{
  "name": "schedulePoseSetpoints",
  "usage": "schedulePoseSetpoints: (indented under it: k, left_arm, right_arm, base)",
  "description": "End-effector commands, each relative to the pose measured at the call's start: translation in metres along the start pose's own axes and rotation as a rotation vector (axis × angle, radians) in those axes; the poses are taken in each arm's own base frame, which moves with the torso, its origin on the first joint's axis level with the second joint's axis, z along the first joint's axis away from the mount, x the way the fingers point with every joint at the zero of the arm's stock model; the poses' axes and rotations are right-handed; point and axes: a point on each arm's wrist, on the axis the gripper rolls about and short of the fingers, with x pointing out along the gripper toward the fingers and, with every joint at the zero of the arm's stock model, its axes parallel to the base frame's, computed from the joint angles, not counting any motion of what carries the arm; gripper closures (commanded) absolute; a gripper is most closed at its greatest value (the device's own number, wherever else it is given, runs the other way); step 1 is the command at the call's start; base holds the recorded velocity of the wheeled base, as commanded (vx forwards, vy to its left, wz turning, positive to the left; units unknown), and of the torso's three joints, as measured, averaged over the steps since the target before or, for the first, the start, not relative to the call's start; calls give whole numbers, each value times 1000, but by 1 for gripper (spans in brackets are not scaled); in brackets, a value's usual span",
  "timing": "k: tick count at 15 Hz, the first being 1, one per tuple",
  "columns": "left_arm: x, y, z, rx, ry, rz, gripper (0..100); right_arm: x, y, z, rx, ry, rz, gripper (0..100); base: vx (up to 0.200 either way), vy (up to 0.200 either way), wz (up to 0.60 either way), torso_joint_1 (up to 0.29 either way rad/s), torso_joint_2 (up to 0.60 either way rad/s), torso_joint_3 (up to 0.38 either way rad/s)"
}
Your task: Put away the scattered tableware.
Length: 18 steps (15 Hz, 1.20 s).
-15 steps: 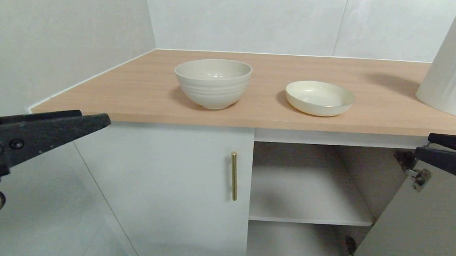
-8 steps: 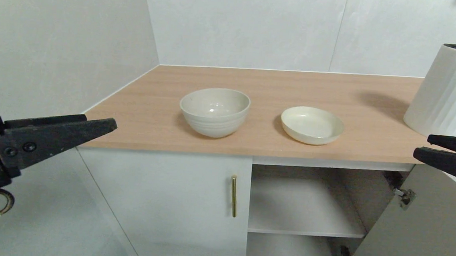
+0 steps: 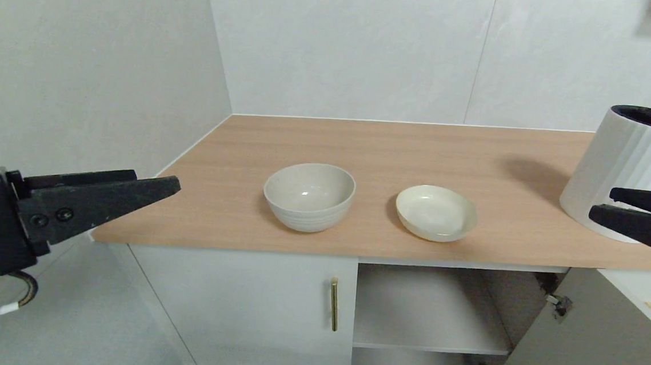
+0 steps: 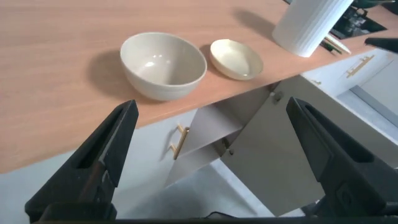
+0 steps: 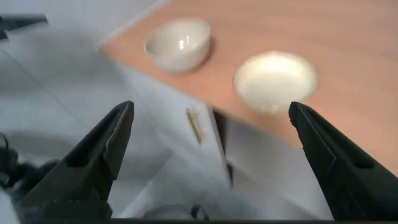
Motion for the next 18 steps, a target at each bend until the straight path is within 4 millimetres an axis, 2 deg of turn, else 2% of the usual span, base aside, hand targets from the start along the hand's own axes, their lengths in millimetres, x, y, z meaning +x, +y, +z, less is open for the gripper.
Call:
schedulePoseSetpoints:
  k: [1, 4, 5, 6, 7, 8, 9, 11, 12, 15, 18]
  left_arm:
    - [26, 1, 4, -6, 43, -25, 0]
    - [73, 15, 23, -18, 63, 16, 0]
    - [79, 18, 24, -22, 68, 26, 0]
    - [99, 31, 13, -71, 126, 85, 0]
    - [114, 40, 4, -101, 157, 145, 0]
    - [125, 45, 4, -127, 151, 220, 0]
    - [140, 52, 2, -165, 144, 298, 0]
    - [157, 61, -1, -196, 124, 413, 0]
    - [163, 62, 0, -207, 105, 456, 0]
    - [169, 53, -2, -233, 118, 435, 0]
    - [178, 53, -10, -246, 202, 460, 0]
  right_arm:
    - [14, -7, 2, 1, -2, -19, 0]
    - [73, -42, 13, 42, 62, -183, 0]
    - [83, -50, 16, 55, 89, -227, 0]
    - [101, -58, 22, 177, 189, -338, 0]
    - [111, -62, 17, 280, 240, -363, 0]
    - [121, -63, 14, 286, 245, -369, 0]
    - [124, -61, 12, 279, 243, -377, 0]
    - [130, -57, 7, 259, 248, -443, 0]
    - [137, -60, 3, 241, 241, -536, 0]
    - [141, -60, -3, 228, 224, -567, 0]
    - [141, -60, -5, 226, 231, -567, 0]
  base:
    - [0, 0, 0, 51, -129, -71]
    - [0, 0, 0, 11, -25, -15]
    - [0, 0, 0, 0, 0, 0]
    - [0, 0, 0, 0, 0, 0]
    - [0, 0, 0, 0, 0, 0]
    - [0, 0, 0, 0, 0, 0]
    - [0, 0, 0, 0, 0, 0]
    - [0, 0, 0, 0, 0, 0]
    - [0, 0, 0, 0, 0, 0]
    - [0, 0, 0, 0, 0, 0]
    - [0, 0, 0, 0, 0, 0]
